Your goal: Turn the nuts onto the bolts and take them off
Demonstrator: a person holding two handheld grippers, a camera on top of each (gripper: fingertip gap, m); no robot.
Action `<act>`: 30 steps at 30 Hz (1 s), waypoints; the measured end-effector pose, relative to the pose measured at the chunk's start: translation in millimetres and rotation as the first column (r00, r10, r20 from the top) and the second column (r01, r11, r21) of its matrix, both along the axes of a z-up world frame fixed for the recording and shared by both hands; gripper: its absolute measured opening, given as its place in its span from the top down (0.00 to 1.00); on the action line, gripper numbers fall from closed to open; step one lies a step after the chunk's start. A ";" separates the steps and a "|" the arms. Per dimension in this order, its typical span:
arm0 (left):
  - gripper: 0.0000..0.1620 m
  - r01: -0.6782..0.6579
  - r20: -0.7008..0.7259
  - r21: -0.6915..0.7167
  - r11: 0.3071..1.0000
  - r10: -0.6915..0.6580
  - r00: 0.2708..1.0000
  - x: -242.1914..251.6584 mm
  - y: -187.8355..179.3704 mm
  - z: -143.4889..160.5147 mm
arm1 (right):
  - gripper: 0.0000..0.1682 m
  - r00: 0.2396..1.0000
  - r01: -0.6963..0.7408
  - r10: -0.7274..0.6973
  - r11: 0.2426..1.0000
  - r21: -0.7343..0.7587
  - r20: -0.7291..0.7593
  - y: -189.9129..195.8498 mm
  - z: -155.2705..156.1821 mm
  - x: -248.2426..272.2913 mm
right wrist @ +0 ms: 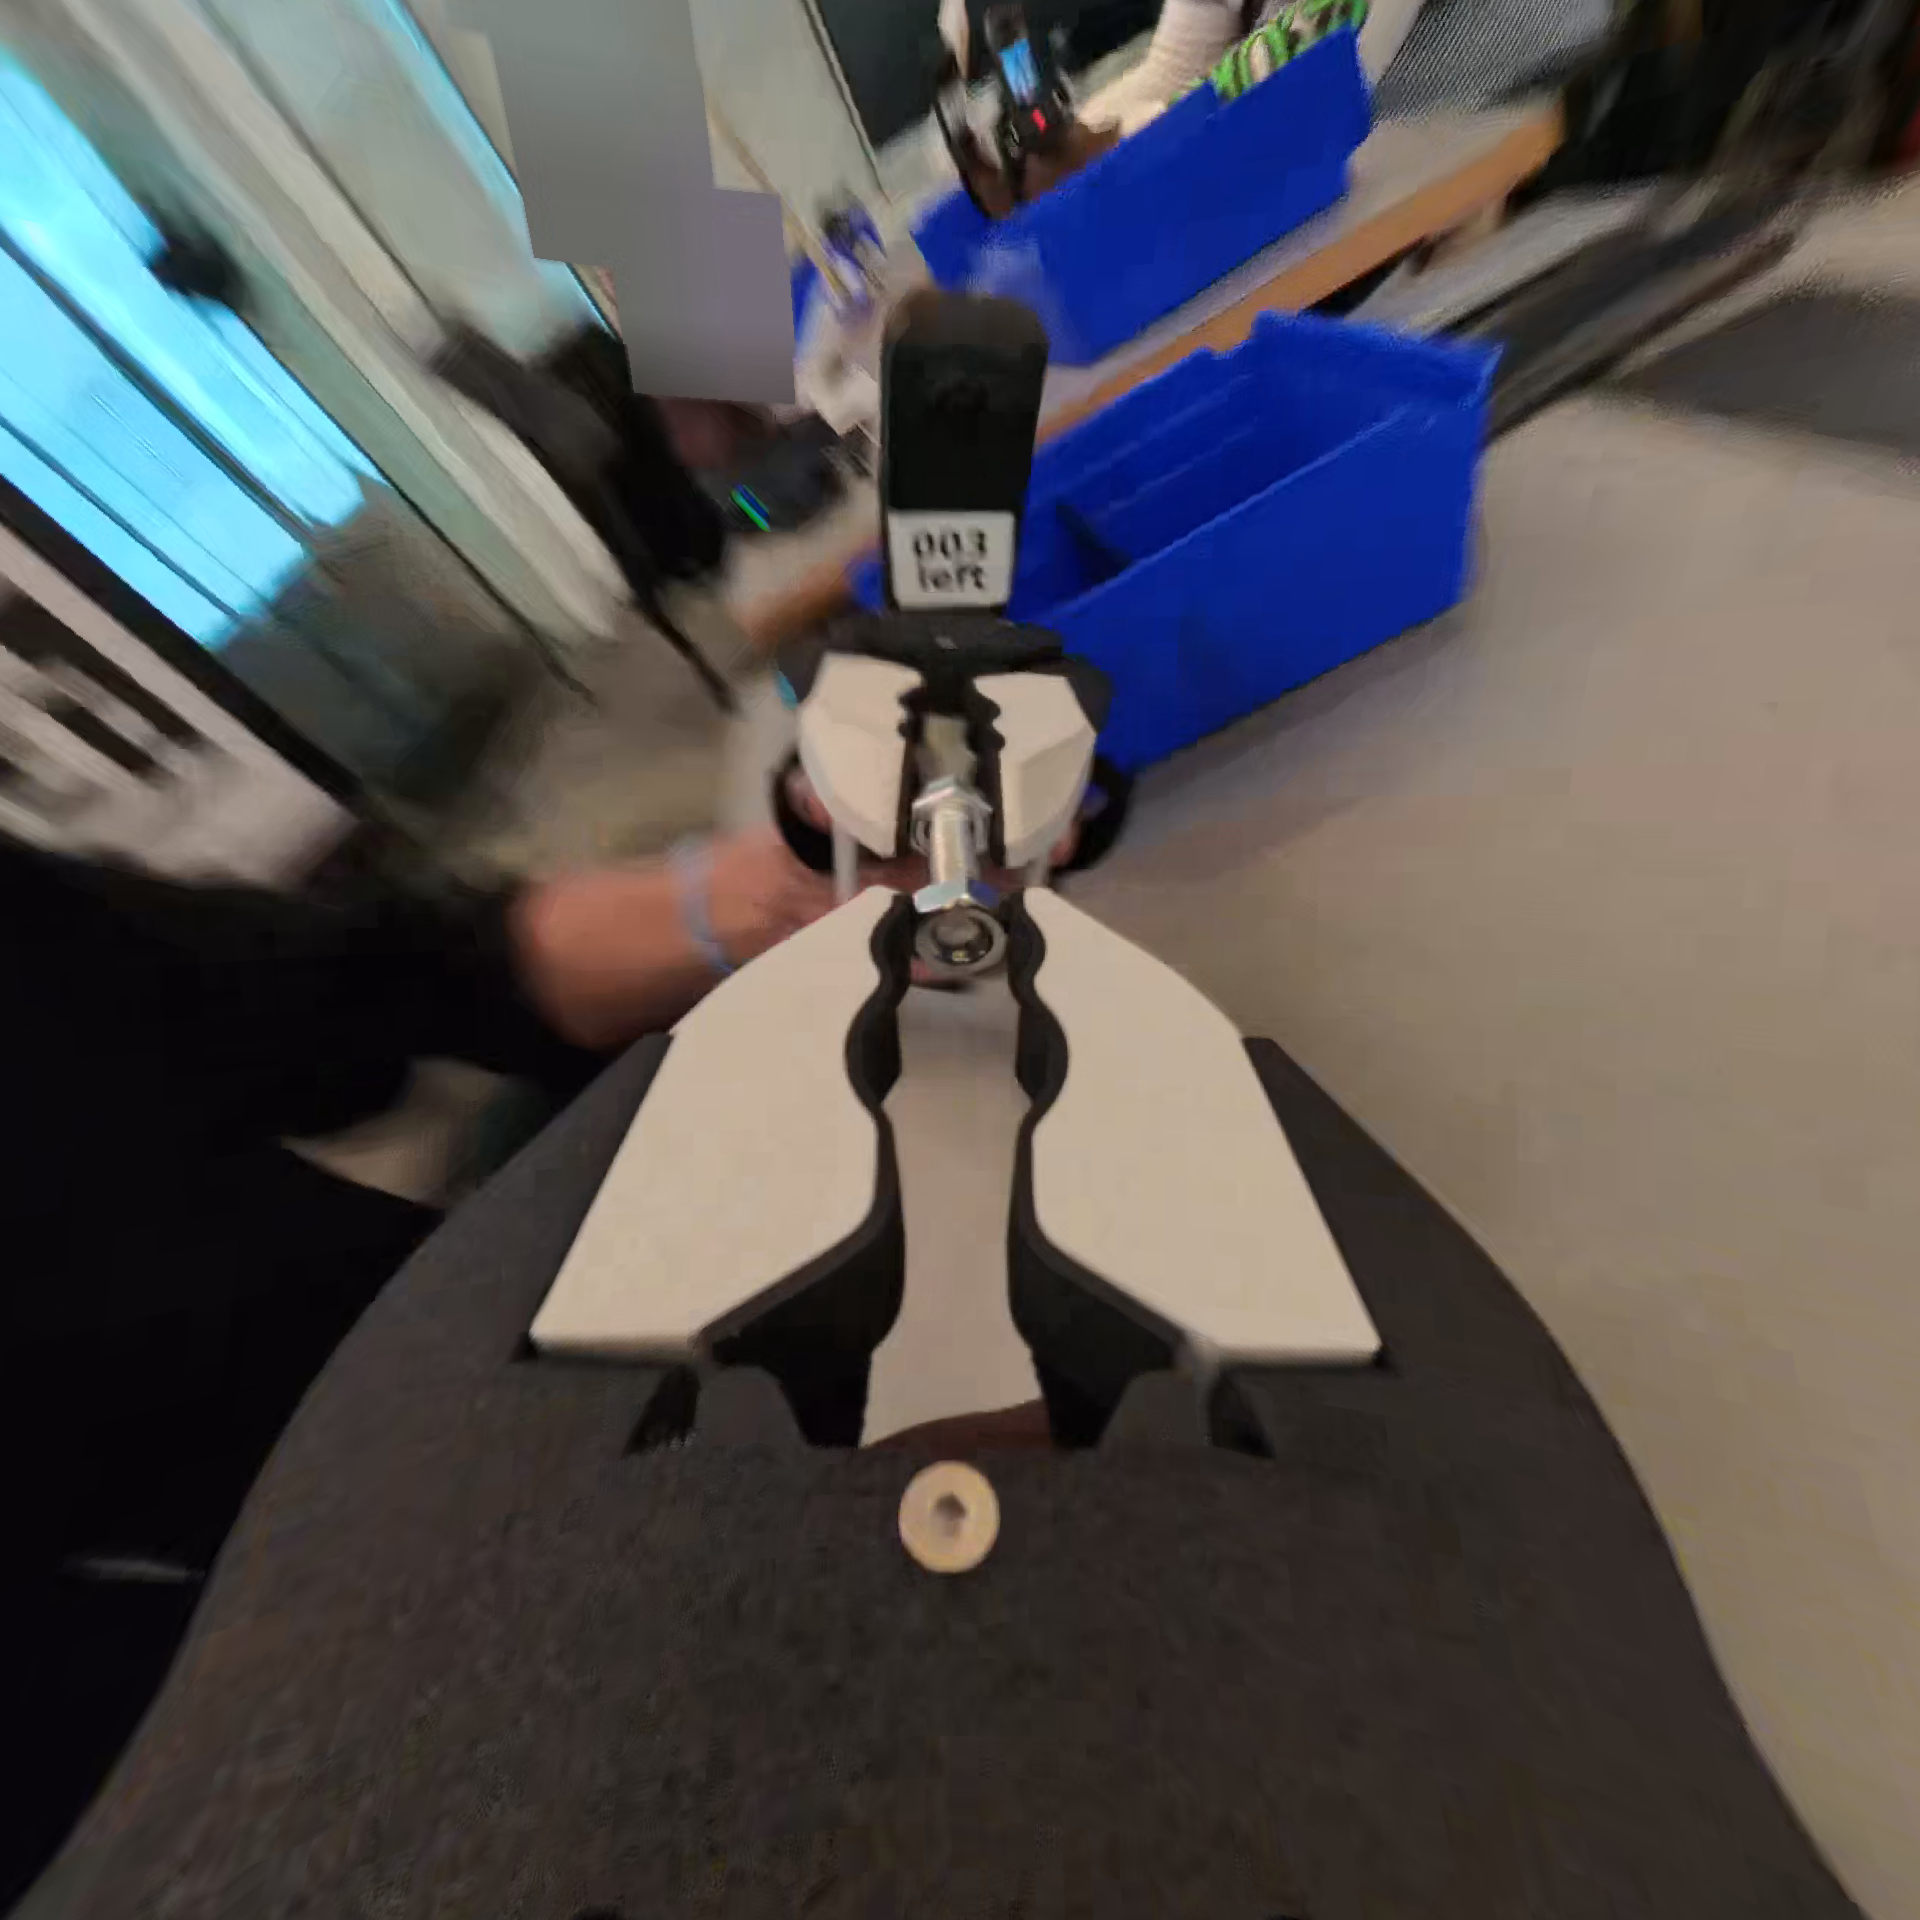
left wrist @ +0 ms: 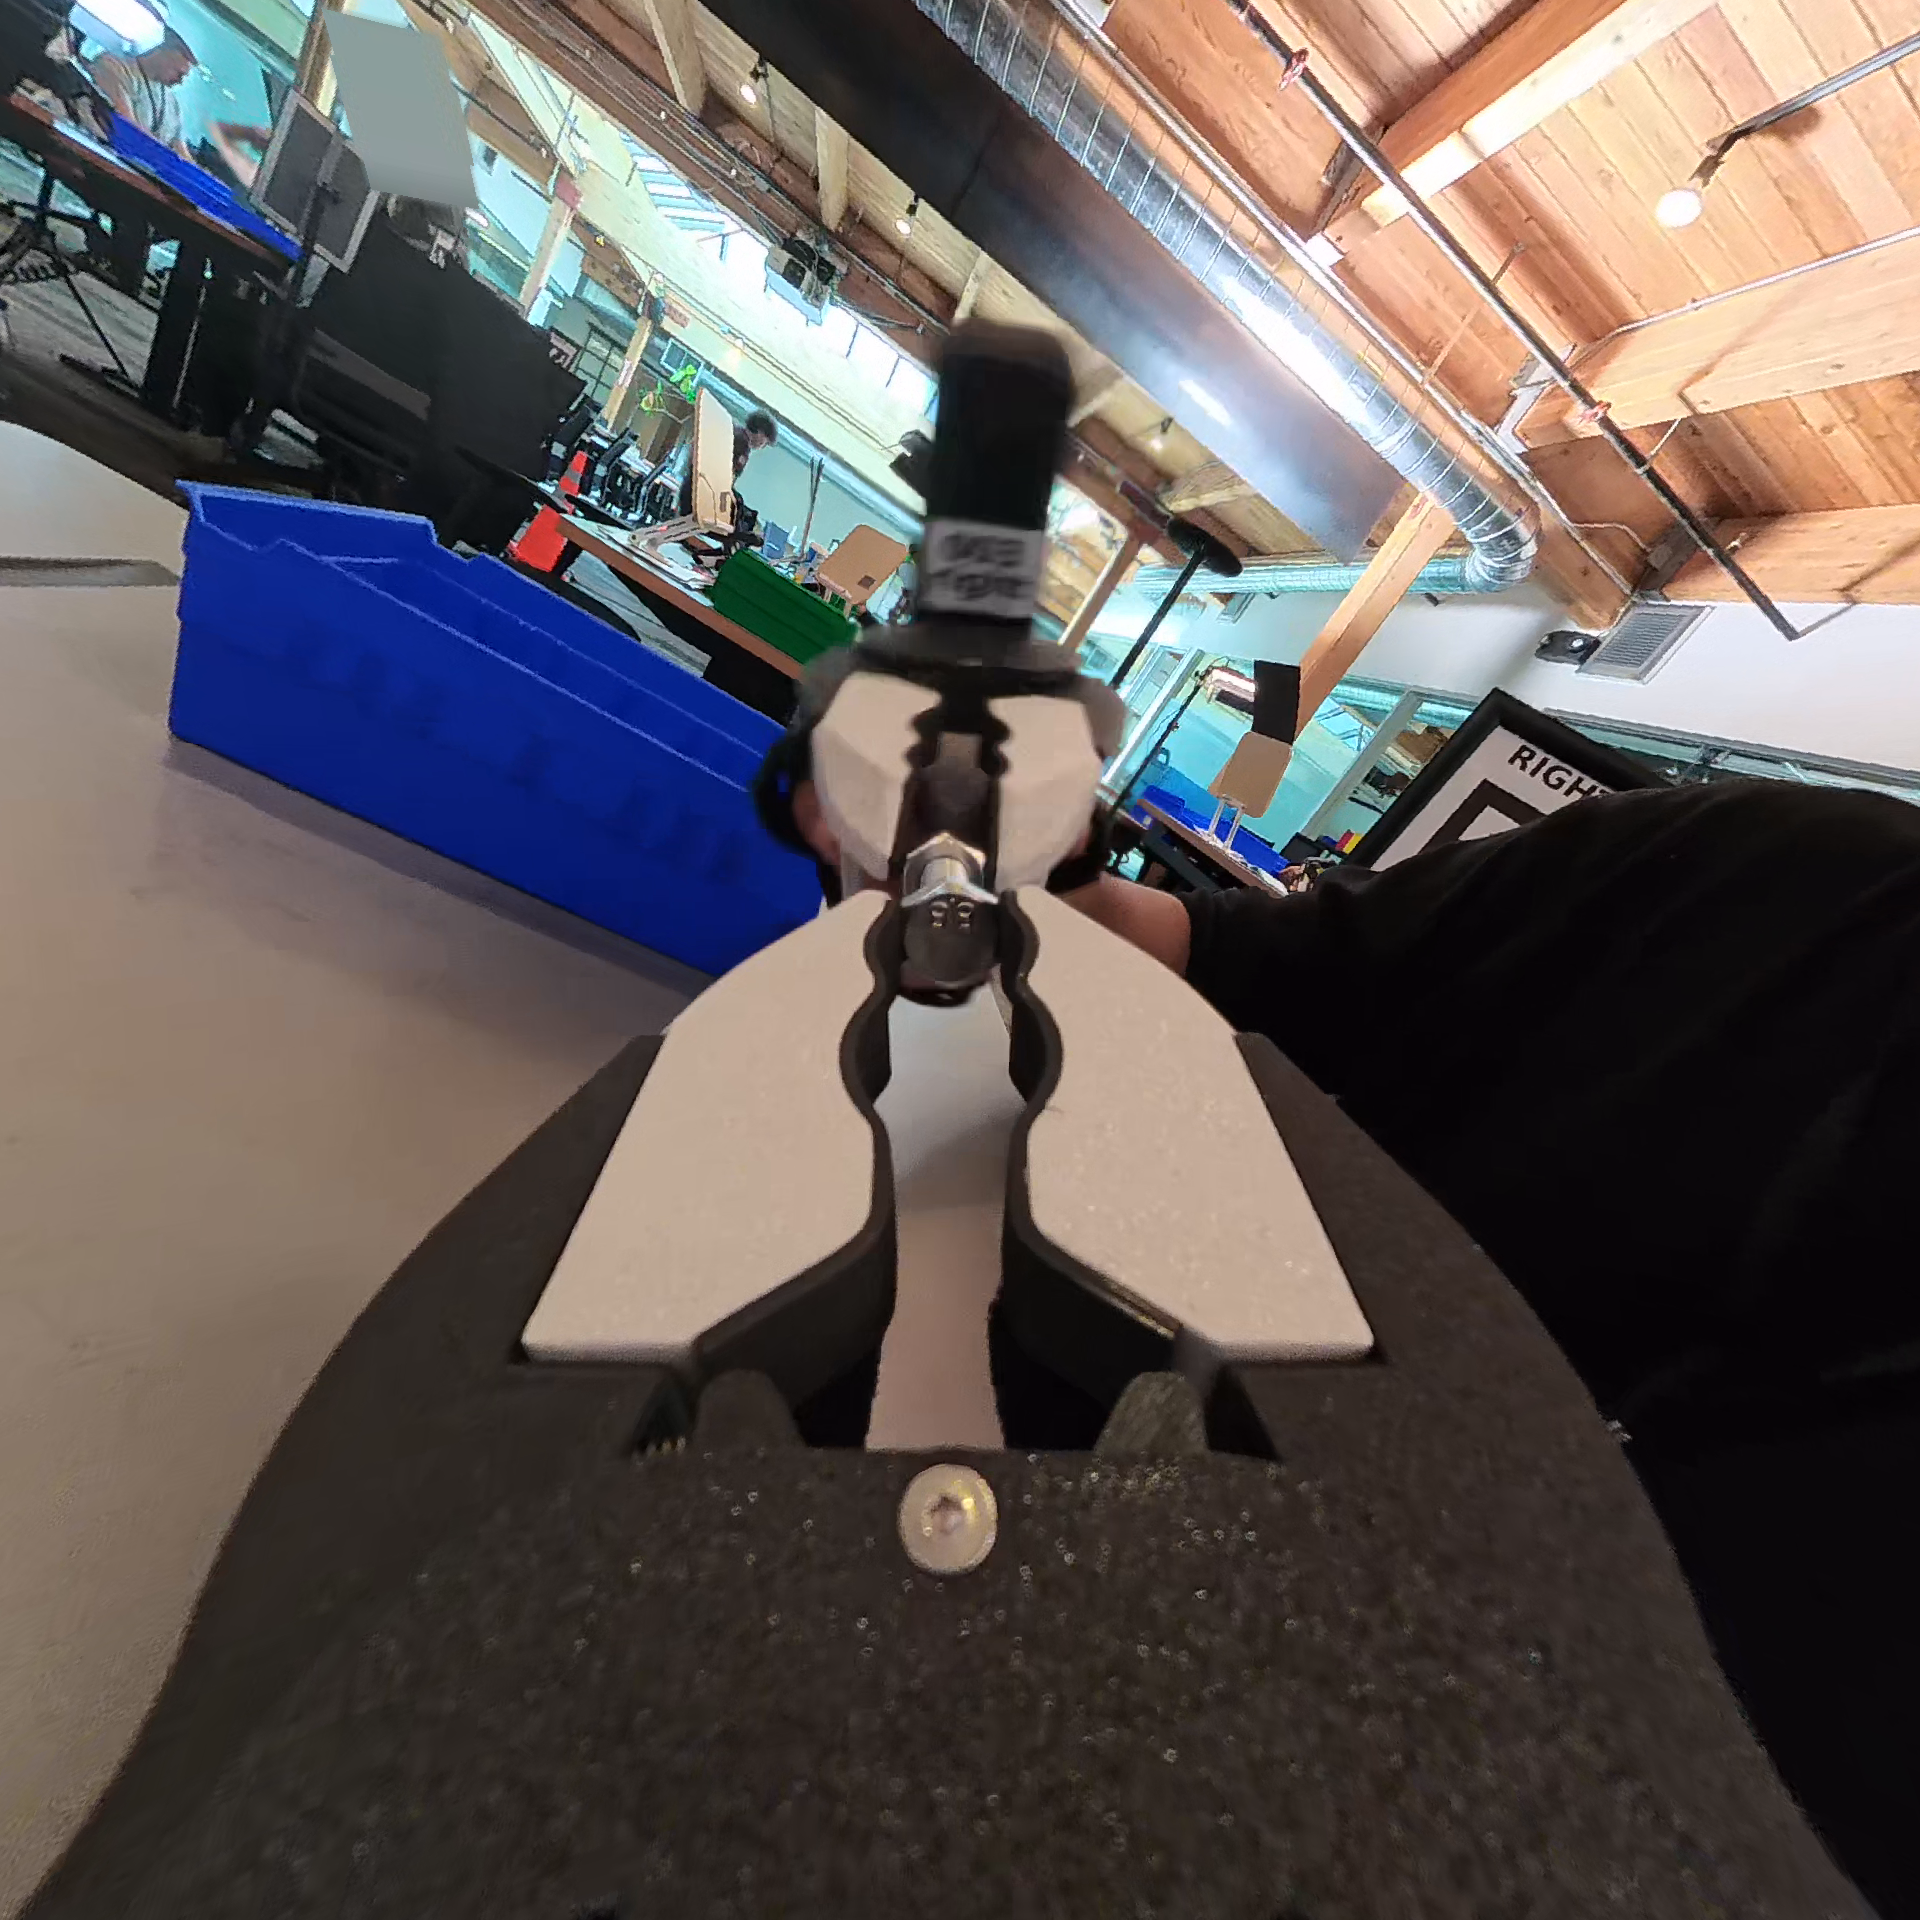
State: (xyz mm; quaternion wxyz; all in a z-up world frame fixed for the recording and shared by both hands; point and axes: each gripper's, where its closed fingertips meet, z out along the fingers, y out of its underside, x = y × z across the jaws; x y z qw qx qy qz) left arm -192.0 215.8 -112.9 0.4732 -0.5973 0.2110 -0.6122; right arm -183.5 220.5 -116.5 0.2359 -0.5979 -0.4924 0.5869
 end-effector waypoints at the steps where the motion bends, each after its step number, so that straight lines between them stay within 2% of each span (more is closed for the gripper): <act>1: 0.89 -0.004 0.000 0.005 1.000 0.004 1.000 0.4 0.0 1.3 | 0.90 1.000 -0.020 0.019 0.973 -0.231 -0.007 0.2 1.7 0.2; 2: 0.89 -0.021 -0.020 0.010 1.000 0.021 1.000 0.7 1.3 0.1 | 0.90 0.999 -0.032 0.030 0.915 -0.402 -0.011 1.9 0.6 0.3; 4: 0.89 -0.044 -0.057 0.020 0.999 0.045 0.997 1.4 3.3 -3.4 | 0.90 0.999 -0.038 0.017 0.777 -0.629 -0.040 4.7 -1.3 0.2; 5: 0.89 -0.037 -0.049 0.017 0.999 0.038 0.998 1.1 2.7 -2.6 | 0.90 0.998 -0.058 0.023 0.727 -0.684 -0.059 2.5 -1.7 0.5; 6: 0.89 -0.024 -0.033 0.005 1.000 0.024 0.999 1.0 2.2 -1.9 | 0.89 0.996 -0.081 0.027 0.716 -0.694 -0.089 0.9 -1.5 1.0; 7: 0.90 -0.019 -0.012 -0.014 1.000 0.019 1.000 0.3 3.0 -1.2 | 0.88 0.991 -0.106 0.028 0.743 -0.661 -0.128 0.3 -0.8 2.1; 9: 0.90 -0.021 0.021 -0.036 0.999 0.021 1.000 -1.9 5.4 -1.4 | 0.75 0.989 -0.101 0.032 0.859 -0.502 -0.144 -1.6 -6.7 2.6; 11: 0.90 -0.017 0.020 -0.046 0.999 0.018 1.000 -2.9 6.0 -4.4 | 0.67 0.995 -0.022 0.008 0.990 -0.141 -0.101 -1.3 -20.7 1.6; 12: 0.90 -0.018 0.016 -0.049 0.999 0.019 1.000 -3.0 6.3 -5.7 | 0.63 0.997 0.031 -0.024 0.995 0.095 -0.080 2.2 -27.3 1.4; 13: 0.90 -0.009 0.018 -0.051 0.999 0.010 1.000 -2.5 5.6 -6.0 | 0.62 0.995 0.072 -0.048 0.945 0.321 -0.083 5.3 -28.9 2.0; 14: 0.90 -0.004 0.023 -0.052 0.999 0.005 1.000 -2.0 5.0 -5.4 | 0.63 0.992 0.113 -0.070 0.856 0.505 -0.104 8.2 -26.1 2.8; 15: 0.90 -0.001 0.024 -0.053 0.999 0.003 1.000 -1.3 4.8 -5.4 | 0.66 0.986 0.158 -0.086 0.761 0.630 -0.144 9.9 -18.6 4.0; 17: 0.89 0.003 0.013 -0.059 0.998 -0.002 1.000 0.7 4.8 -7.3 | 0.74 0.977 0.201 -0.070 0.610 0.766 -0.201 9.4 -7.1 6.6; 18: 0.90 0.004 0.017 -0.065 0.998 -0.003 1.000 1.3 5.1 -7.4 | 0.76 0.978 0.198 -0.059 0.578 0.792 -0.201 9.0 -5.9 6.2; 20: 0.90 0.018 0.034 -0.070 0.997 -0.016 0.999 2.7 4.0 -5.8 | 0.78 0.986 0.153 -0.039 0.580 0.800 -0.161 8.4 -10.5 3.6; 21: 0.90 0.017 0.028 -0.067 0.998 -0.015 0.999 3.6 3.7 -5.9 | 0.87 0.987 0.152 -0.046 0.585 0.797 -0.155 10.5 -10.9 2.9; 22: 0.90 0.010 0.025 -0.064 0.998 -0.009 1.000 3.9 3.9 -5.6 | 0.89 0.989 0.134 -0.027 0.600 0.789 -0.147 8.5 -12.2 2.6; 23: 0.90 0.008 0.023 -0.064 0.998 -0.007 1.000 3.7 3.9 -5.4 | 0.90 0.989 0.128 -0.028 0.627 0.768 -0.142 8.5 -11.8 2.1; 25: 0.90 0.006 0.010 -0.046 0.999 -0.005 1.000 2.9 2.3 -4.3 | 0.90 0.993 0.083 -0.016 0.781 0.619 -0.113 5.1 -11.0 1.3; 26: 0.89 -0.004 -0.006 -0.029 1.000 0.004 1.000 2.8 1.7 -3.8 | 0.90 0.995 0.053 -0.007 0.878 0.475 -0.098 4.1 -10.0 1.1; 27: 0.89 -0.022 -0.026 -0.010 1.000 0.022 0.999 2.5 2.0 -3.2 | 0.90 0.997 0.021 0.002 0.963 0.270 -0.083 3.3 -9.1 0.6; 28: 0.89 -0.038 -0.044 0.009 0.999 0.038 0.998 1.9 2.3 -2.5 | 0.90 0.997 -0.015 0.016 1.000 0.016 -0.069 2.0 -7.7 0.2; 29: 0.89 -0.052 -0.062 0.021 0.998 0.054 0.997 1.7 3.0 -2.4 | 0.90 0.997 -0.039 0.024 0.970 -0.238 -0.068 2.4 -5.4 -0.1; 30: 0.89 -0.075 -0.087 0.033 0.997 0.077 0.993 1.6 4.7 -3.5 | 0.90 0.998 -0.052 0.026 0.887 -0.460 -0.064 3.9 -5.4 -0.4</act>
